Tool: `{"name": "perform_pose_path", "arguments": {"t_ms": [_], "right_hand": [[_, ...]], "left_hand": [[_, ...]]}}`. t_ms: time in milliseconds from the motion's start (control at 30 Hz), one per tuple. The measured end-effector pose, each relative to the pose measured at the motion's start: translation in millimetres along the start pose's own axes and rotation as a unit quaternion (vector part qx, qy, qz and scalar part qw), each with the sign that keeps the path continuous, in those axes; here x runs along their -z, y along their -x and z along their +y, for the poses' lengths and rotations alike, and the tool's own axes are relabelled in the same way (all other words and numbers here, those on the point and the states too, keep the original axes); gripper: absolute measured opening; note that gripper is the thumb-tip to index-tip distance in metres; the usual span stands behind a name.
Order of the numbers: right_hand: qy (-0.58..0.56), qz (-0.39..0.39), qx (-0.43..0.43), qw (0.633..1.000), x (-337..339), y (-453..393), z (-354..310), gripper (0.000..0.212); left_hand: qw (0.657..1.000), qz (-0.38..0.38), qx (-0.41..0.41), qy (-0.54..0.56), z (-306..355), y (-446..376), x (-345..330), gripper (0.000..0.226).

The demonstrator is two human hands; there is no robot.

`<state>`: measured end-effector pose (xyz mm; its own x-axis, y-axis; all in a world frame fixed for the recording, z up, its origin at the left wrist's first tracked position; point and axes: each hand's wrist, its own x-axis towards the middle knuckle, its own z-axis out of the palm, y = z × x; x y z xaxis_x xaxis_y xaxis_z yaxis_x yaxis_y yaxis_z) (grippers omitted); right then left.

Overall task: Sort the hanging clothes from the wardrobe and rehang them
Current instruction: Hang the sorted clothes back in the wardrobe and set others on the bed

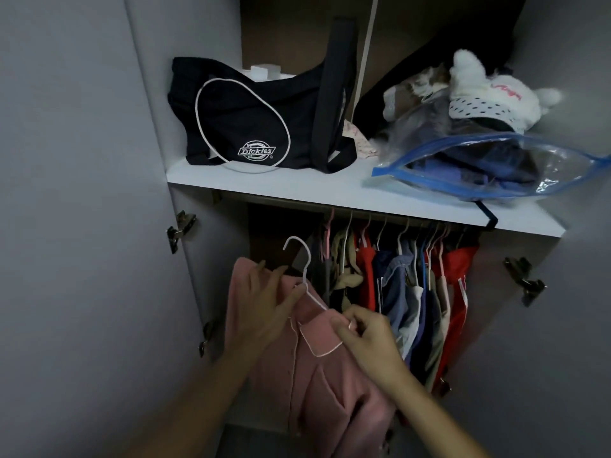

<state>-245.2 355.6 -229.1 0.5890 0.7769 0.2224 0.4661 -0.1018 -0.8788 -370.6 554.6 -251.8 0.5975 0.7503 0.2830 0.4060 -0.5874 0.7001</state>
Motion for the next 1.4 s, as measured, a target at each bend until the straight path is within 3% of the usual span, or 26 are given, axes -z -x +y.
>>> {"name": "perform_pose_path", "arguments": {"t_ms": [267, 533, 733, 1033, 1400], "right_hand": [[0.036, 0.083, -0.01, 0.996, -39.6, -49.1, 17.1, 0.032], [0.166, 0.129, -0.034, 0.977, -60.7, -106.0, 19.8, 0.025], [0.231, 0.178, -0.06, 0.955, -70.6, -143.2, 21.8, 0.033], [0.291, 0.214, -0.059, 0.93, -78.4, -174.2, 55.8, 0.041], [0.346, 0.225, -0.089, 0.907, -89.3, -185.9, 70.7, 0.026]], "left_hand": [[0.998, -0.049, 0.009, 0.043, -14.3, -73.8, -36.5, 0.072], [0.992, -0.111, 0.05, 0.024, -20.8, -133.6, -51.4, 0.068], [0.989, -0.134, 0.06, 0.005, -14.5, -173.5, -63.9, 0.056], [0.989, -0.137, 0.044, -0.021, -22.2, -215.8, -98.9, 0.066], [0.985, -0.164, 0.024, -0.037, -24.3, -235.4, -125.8, 0.056]]}}
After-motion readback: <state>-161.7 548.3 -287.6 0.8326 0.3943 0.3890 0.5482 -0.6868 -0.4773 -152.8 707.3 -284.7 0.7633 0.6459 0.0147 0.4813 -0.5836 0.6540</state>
